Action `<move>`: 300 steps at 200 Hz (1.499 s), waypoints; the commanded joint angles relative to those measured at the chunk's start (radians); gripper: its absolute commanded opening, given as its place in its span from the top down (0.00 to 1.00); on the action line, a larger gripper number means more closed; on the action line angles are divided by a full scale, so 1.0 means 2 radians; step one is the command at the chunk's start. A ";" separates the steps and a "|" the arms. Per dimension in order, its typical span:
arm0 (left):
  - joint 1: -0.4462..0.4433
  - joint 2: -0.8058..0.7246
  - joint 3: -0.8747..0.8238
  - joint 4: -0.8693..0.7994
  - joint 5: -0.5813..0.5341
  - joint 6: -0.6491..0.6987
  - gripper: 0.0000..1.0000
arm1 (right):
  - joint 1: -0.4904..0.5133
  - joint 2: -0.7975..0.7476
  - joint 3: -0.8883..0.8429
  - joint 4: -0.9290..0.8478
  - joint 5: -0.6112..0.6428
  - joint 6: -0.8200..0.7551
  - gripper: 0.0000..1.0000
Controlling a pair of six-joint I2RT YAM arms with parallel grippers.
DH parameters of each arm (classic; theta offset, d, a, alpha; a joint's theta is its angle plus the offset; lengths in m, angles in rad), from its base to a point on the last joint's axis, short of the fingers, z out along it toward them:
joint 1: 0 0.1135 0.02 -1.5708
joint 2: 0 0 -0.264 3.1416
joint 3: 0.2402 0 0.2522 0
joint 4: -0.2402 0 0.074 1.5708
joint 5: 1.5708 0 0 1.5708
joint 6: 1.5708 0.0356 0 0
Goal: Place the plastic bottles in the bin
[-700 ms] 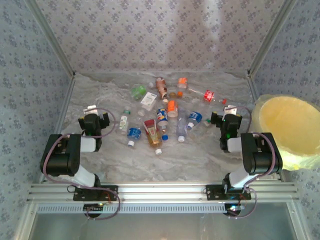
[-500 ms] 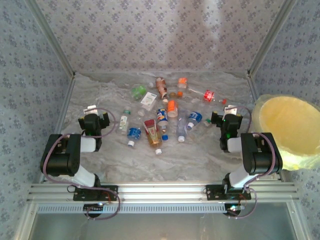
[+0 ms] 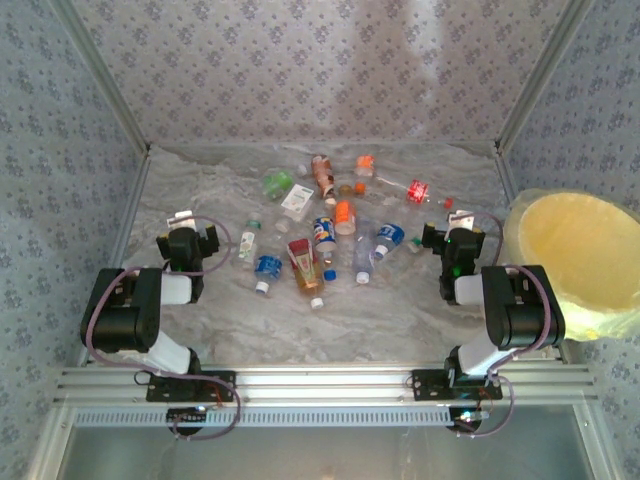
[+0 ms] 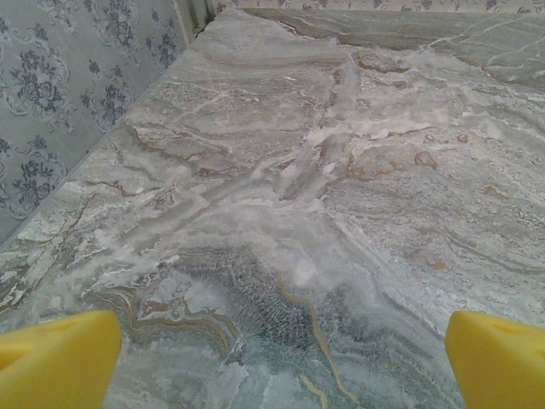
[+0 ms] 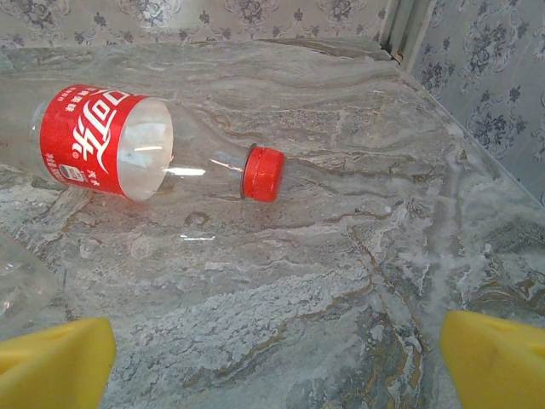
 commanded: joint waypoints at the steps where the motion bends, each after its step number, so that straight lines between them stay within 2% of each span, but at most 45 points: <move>1: -0.001 -0.005 0.001 0.020 0.006 0.000 0.02 | 0.001 -0.001 -0.004 0.010 0.006 -0.002 0.00; 26: -0.001 -0.007 -0.001 0.023 0.005 0.001 0.02 | -0.008 -0.005 -0.002 0.000 -0.059 -0.013 0.00; 51: -0.003 -0.040 0.007 -0.014 0.035 0.015 0.02 | 0.009 -0.020 -0.021 0.026 -0.039 -0.024 0.00; 66: -0.004 -0.086 0.029 -0.100 0.032 0.012 0.02 | 0.021 -0.049 -0.030 0.027 -0.016 -0.039 0.00; 97: -0.006 -0.168 0.033 -0.166 -0.006 -0.041 0.02 | 0.056 -0.122 -0.001 -0.089 0.021 -0.051 0.00; 114: -0.007 -0.206 0.068 -0.279 -0.043 -0.107 0.02 | 0.069 -0.150 0.045 -0.211 0.020 -0.024 0.00; 128: -0.009 -0.225 0.110 -0.387 -0.049 -0.158 0.02 | 0.075 -0.158 0.083 -0.297 0.011 0.007 0.00; 140: -0.016 -0.234 0.143 -0.467 -0.044 -0.194 0.02 | 0.080 -0.157 0.111 -0.338 0.009 0.029 0.00; 153: -0.029 -0.241 0.175 -0.551 -0.041 -0.246 0.02 | 0.088 -0.155 0.120 -0.341 0.002 0.038 0.00; 162: -0.037 -0.240 0.196 -0.613 -0.025 -0.285 0.02 | 0.095 -0.154 0.123 -0.333 0.001 0.045 0.00; 177: -0.048 -0.222 0.230 -0.710 0.035 -0.338 0.02 | 0.103 -0.149 0.131 -0.331 0.003 0.068 0.00; 190: -0.069 -0.199 0.245 -0.760 0.093 -0.348 0.02 | 0.105 -0.143 0.141 -0.334 -0.006 0.091 0.00; 209: -0.135 -0.167 0.262 -0.783 0.106 -0.333 0.02 | 0.107 -0.127 0.156 -0.334 -0.019 0.107 0.00; 222: -0.163 -0.137 0.274 -0.778 0.105 -0.305 0.02 | 0.111 -0.117 0.165 -0.332 -0.020 0.111 0.00; 253: -0.165 -0.045 0.324 -0.757 0.123 -0.244 0.02 | 0.121 -0.104 0.173 -0.320 -0.015 0.104 0.00; 268: -0.165 -0.010 0.343 -0.752 0.114 -0.230 0.02 | 0.126 -0.104 0.172 -0.320 -0.004 0.092 0.00; 300: -0.164 0.035 0.362 -0.741 0.107 -0.197 0.04 | 0.131 -0.112 0.160 -0.317 0.015 0.084 0.00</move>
